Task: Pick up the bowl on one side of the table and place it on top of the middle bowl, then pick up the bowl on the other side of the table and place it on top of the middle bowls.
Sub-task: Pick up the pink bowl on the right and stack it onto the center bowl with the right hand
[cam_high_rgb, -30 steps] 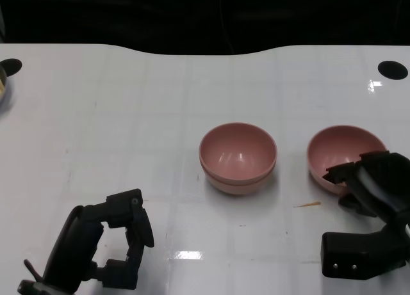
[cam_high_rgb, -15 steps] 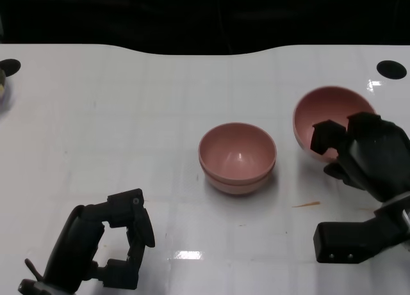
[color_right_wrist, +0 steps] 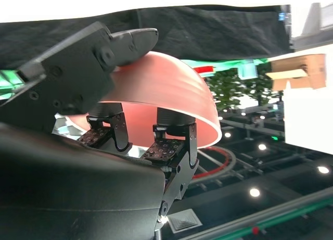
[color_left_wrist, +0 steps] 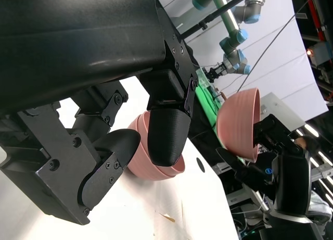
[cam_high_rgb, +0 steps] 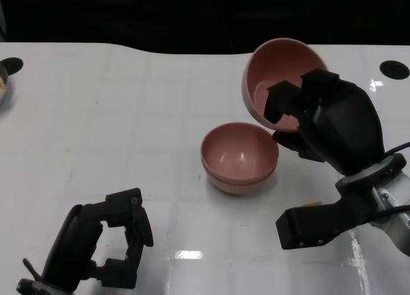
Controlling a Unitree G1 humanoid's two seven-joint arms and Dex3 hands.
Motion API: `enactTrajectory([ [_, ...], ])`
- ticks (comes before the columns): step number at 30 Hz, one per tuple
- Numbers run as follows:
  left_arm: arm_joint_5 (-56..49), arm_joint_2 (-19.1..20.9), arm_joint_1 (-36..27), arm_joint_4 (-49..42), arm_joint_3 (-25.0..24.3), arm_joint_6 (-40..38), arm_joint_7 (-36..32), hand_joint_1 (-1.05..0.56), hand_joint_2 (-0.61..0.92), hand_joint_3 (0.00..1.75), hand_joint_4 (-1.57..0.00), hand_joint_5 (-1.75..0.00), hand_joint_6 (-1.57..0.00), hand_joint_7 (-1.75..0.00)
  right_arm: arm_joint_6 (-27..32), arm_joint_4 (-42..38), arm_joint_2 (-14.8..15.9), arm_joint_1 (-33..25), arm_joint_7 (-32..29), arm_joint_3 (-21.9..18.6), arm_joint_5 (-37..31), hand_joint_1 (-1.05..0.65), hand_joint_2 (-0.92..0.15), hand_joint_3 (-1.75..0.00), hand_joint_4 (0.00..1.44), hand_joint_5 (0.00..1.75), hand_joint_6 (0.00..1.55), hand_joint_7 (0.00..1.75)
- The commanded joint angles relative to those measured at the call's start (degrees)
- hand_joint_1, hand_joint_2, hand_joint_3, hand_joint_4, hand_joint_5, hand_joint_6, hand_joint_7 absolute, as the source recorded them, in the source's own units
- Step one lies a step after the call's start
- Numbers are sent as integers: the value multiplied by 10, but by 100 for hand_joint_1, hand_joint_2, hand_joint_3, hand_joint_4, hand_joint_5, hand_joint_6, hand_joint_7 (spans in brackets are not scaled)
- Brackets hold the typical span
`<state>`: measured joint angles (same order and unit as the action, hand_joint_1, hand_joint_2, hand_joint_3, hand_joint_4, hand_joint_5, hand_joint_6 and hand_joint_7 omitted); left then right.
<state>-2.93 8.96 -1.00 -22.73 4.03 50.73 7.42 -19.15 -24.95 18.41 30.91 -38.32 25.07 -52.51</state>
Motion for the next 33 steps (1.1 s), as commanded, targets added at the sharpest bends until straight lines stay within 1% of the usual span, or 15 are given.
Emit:
enactTrajectory([
  [1, 0, 6, 3, -1, -3, -3, 7, 0, 23, 166, -97, -175, -87, -160, -11, 13, -15, 23, 11, 2, 9, -8, -21, -115, 103, 175, 79, 175],
  [6, 1, 5, 3, -1, -3, -3, 8, 0, 23, 167, -97, -175, -87, -160, -20, 11, -22, 26, 17, -1, 9, -8, -20, -116, 103, 175, 79, 175],
  [9, -6, 3, 5, -4, -4, 3, 3, 0, 22, 167, -98, -175, -87, -161, -28, 5, -34, 31, 18, 3, 12, -8, -20, -117, 103, 175, 79, 175],
  [16, -6, 2, 5, -4, -5, 0, 5, 0, 22, 168, -98, -175, -87, -161, -32, 2, -40, 33, 20, 2, 11, -8, -20, -119, 102, 175, 79, 175],
  [18, -11, 2, 4, 0, -5, -3, 3, -1, 22, 168, -98, -175, -87, -161, -35, -8, -48, 36, 66, 9, 31, -8, -22, -122, 101, 175, 77, 175],
  [20, -13, 2, 2, 3, -4, -6, 3, -1, 22, 168, -98, -175, -87, -161, -40, -15, -52, 38, 94, 12, 42, -8, -23, -124, 100, 175, 77, 175],
  [25, -19, -1, 0, 10, -4, -9, -1, -3, 20, 169, -97, -175, -87, -160, -52, -33, -56, 40, 119, 16, 49, -8, -22, -126, 99, 175, 76, 175],
  [28, -23, -1, 0, 11, -5, -9, -2, -3, 20, 169, -97, -175, -88, -160, -48, -39, -54, 40, 136, 20, 49, -9, -22, -127, 99, 175, 75, 175],
  [33, -24, -2, -1, 13, -6, -10, -1, -3, 20, 170, -98, -175, -88, -160, -49, -44, -55, 40, 141, 20, 52, -9, -22, -128, 98, 175, 75, 174],
])
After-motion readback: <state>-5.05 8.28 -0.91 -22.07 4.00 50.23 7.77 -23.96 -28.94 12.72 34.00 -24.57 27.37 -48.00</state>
